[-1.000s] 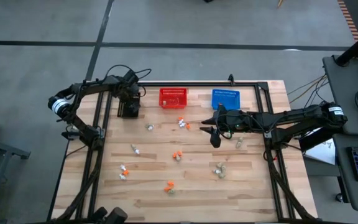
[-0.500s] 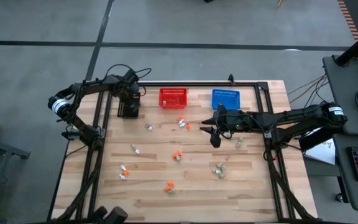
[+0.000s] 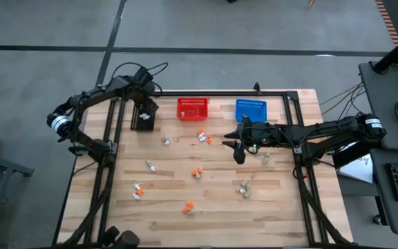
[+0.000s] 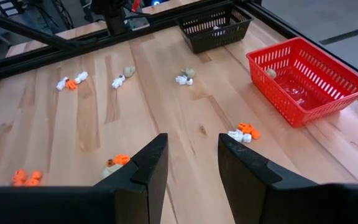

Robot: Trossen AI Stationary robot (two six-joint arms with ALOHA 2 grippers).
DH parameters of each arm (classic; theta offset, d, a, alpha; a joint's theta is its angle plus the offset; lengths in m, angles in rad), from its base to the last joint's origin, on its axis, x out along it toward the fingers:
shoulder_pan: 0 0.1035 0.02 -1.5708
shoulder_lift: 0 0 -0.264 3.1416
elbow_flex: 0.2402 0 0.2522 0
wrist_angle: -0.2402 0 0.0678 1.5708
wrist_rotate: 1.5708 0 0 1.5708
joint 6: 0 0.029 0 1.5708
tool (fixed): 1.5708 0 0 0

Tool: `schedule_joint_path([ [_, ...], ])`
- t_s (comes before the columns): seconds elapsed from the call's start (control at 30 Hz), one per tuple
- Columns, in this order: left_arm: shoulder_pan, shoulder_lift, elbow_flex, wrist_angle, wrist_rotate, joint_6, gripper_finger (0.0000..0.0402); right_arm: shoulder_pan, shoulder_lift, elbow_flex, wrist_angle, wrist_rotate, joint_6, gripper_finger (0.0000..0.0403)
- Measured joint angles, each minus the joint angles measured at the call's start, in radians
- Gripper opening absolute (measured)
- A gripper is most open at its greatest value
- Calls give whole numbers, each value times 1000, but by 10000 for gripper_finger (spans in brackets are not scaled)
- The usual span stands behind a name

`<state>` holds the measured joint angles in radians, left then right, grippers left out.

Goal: Sort Halloween decoration
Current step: Put the orange skeleton toy into the blue bin

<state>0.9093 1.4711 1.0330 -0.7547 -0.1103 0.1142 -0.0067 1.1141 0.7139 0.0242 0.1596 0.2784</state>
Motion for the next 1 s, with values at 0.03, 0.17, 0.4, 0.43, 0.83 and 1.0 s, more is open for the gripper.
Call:
schedule_joint_path([
  [0.03,-8,-22,-4,5,7,-7,136,0,0,0,0,0,4,128],
  [0.17,-62,-122,-32,55,58,-49,136,0,0,0,11,1,11,128],
  [0.4,-219,-281,-79,176,77,-106,136,0,0,0,19,34,52,128],
  [0.43,-245,-300,-89,201,77,-107,136,0,0,0,19,36,61,128],
  [0.83,-524,-429,-248,482,78,-142,136,-1,0,0,19,96,253,128],
  [1.0,-573,-436,-301,614,71,-234,136,-14,31,0,21,96,301,128],
])
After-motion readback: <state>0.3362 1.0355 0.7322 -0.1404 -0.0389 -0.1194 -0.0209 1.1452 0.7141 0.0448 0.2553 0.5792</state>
